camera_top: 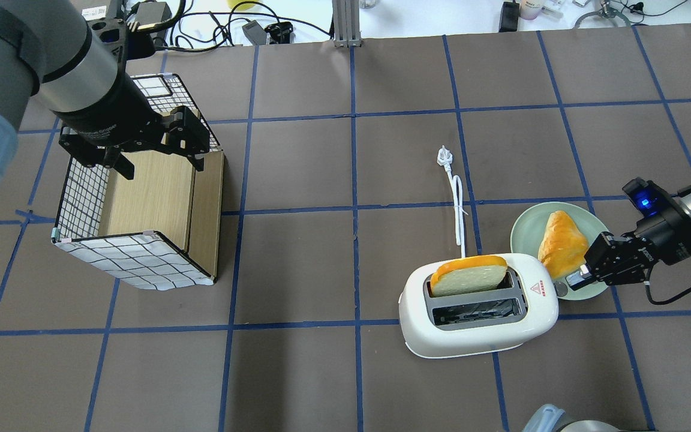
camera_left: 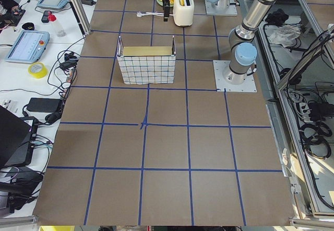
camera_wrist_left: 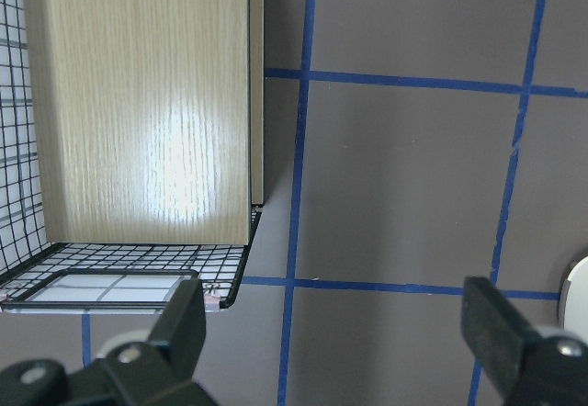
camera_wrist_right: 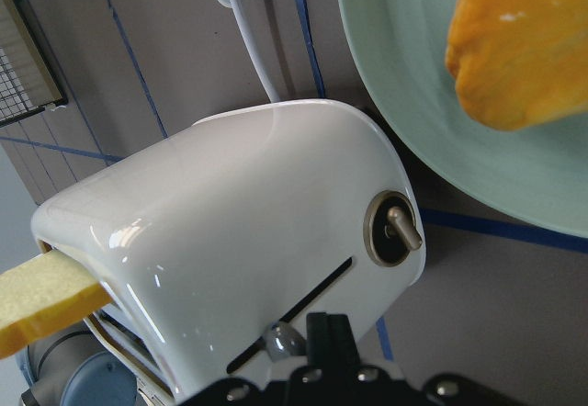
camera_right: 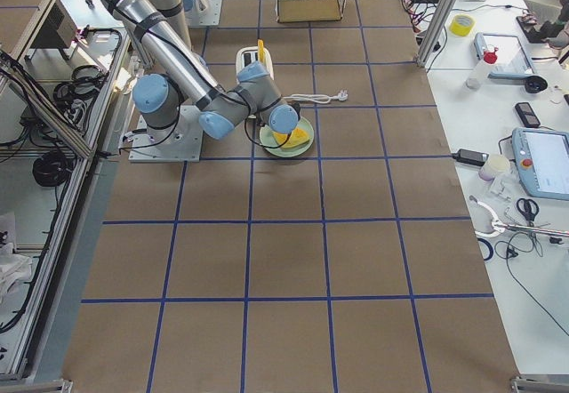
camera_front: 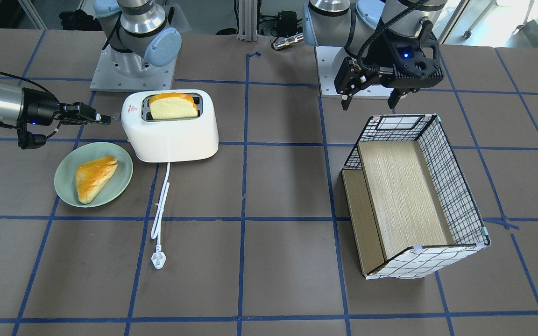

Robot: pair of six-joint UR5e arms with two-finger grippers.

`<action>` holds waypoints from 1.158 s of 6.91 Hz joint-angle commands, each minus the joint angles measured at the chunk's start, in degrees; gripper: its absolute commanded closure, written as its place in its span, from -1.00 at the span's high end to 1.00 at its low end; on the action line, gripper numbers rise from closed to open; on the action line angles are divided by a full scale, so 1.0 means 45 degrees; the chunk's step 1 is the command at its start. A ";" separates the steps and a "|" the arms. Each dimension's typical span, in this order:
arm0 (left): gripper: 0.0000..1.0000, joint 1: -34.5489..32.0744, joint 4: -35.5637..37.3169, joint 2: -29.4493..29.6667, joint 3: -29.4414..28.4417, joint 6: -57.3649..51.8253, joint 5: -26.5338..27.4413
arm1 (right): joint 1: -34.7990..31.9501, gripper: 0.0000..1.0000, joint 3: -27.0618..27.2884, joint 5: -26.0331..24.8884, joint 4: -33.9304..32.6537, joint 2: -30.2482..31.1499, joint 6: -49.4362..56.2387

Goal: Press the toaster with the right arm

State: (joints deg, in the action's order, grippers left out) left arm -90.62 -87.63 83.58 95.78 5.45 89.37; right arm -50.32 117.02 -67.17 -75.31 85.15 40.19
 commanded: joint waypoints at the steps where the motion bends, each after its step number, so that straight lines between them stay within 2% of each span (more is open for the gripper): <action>1: 1.00 0.0000 0.0000 0.0000 0.0006 0.0000 0.0004 | -0.0008 0.99 -0.1330 -0.0132 0.0565 0.0101 -0.1672; 2: 1.00 0.0000 0.0000 0.0000 -0.0014 0.0000 0.0004 | -0.0124 1.00 -0.2187 -0.0964 0.0467 0.0334 -0.2691; 4: 1.00 0.0000 0.0000 0.0000 -0.0014 0.0000 0.0004 | -0.0436 1.00 -0.4275 -0.1709 0.0466 0.0453 -0.3904; 6: 1.00 0.0000 0.0000 0.0000 -0.0014 0.0000 0.0004 | -0.2031 1.00 -0.5920 -0.3328 0.0176 0.0492 -0.6281; 8: 1.00 0.0000 0.0000 0.0000 -0.0014 0.0000 -0.0016 | -0.4545 1.00 -0.6258 -0.3687 -0.1302 0.1017 -0.8606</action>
State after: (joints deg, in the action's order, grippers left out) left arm -90.62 -87.63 83.58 95.76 5.45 89.36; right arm -63.84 89.96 -82.61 -77.07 88.39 8.37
